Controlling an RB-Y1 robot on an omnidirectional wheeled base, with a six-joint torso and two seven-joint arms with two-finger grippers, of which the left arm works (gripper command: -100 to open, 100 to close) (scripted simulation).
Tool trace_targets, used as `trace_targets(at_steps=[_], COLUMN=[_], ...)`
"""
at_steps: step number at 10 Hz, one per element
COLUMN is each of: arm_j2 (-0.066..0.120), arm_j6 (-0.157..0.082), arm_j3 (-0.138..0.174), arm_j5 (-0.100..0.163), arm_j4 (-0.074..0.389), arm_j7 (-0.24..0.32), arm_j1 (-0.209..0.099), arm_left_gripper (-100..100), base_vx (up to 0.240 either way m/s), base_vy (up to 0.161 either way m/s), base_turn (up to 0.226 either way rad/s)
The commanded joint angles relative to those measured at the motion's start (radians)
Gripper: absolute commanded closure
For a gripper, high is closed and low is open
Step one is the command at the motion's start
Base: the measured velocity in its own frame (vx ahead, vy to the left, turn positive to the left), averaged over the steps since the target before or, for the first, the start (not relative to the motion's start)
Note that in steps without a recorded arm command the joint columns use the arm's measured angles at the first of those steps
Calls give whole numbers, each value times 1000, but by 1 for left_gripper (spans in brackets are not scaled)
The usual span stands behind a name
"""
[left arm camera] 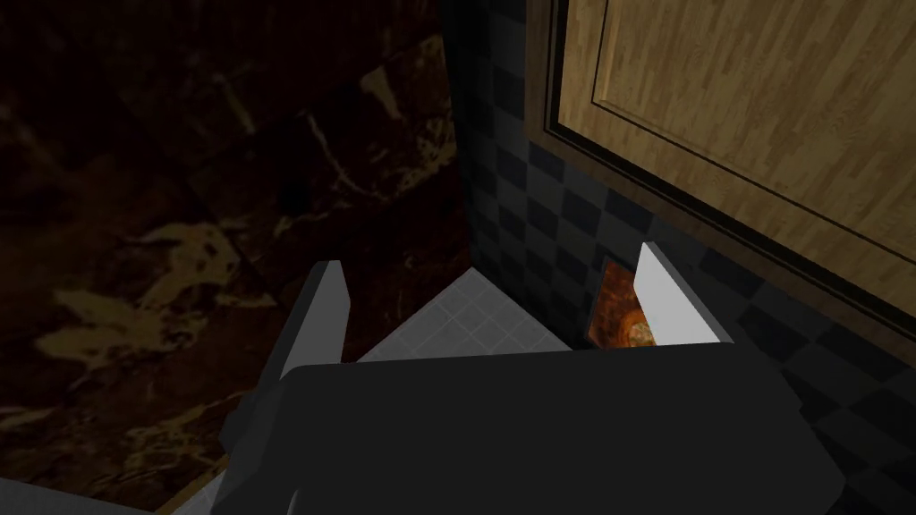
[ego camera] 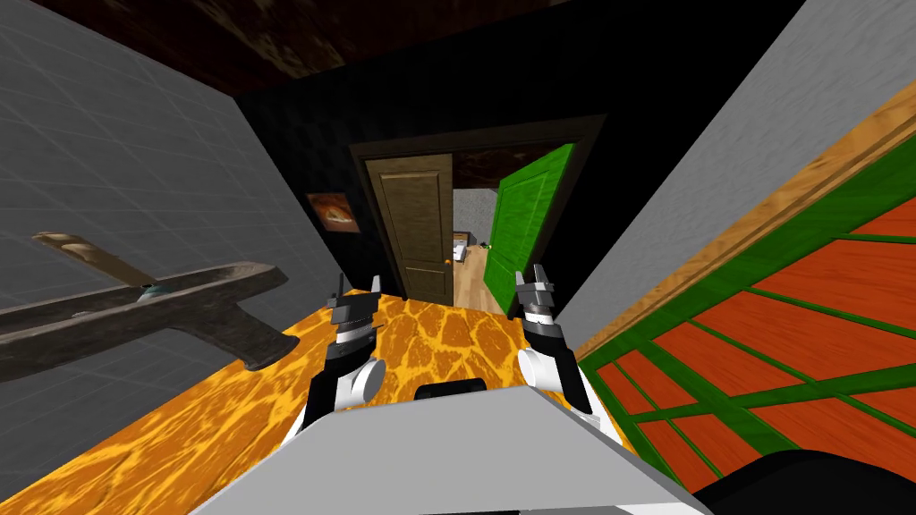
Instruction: Push the door open
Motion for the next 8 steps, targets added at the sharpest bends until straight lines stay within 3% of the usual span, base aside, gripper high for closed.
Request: trace_targets(at_steps=[1,8], arm_j2=[8,38], arm_j6=[-9,-44], arm_j3=[-4,-22], arm_j5=[13,78], arm_j4=[45,262], arm_j7=[33,184], arm_j1=[-17,-105], arm_left_gripper=[-100,-100], base_vx=[84,89], base_vy=[22,20], base_turn=[-82,-96])
